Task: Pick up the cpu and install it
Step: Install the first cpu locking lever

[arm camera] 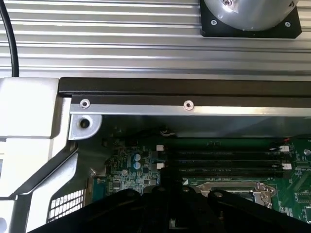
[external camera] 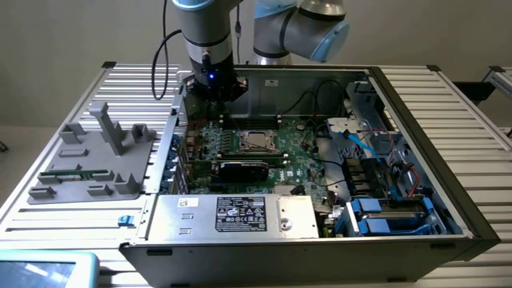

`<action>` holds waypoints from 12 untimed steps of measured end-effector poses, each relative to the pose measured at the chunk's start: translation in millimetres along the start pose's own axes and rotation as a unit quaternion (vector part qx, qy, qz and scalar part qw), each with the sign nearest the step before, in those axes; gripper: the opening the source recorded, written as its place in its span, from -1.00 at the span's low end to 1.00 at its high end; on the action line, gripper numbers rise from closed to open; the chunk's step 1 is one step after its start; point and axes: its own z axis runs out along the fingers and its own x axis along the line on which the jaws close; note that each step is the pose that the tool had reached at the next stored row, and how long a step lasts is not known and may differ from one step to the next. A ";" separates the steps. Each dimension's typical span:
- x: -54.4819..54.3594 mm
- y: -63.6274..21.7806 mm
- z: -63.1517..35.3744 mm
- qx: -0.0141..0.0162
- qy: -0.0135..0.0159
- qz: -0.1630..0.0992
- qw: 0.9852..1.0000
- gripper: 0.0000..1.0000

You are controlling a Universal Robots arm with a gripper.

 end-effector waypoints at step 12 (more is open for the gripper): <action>-29.5 -0.2 1.1 -0.007 0.004 -0.011 1.000 -0.81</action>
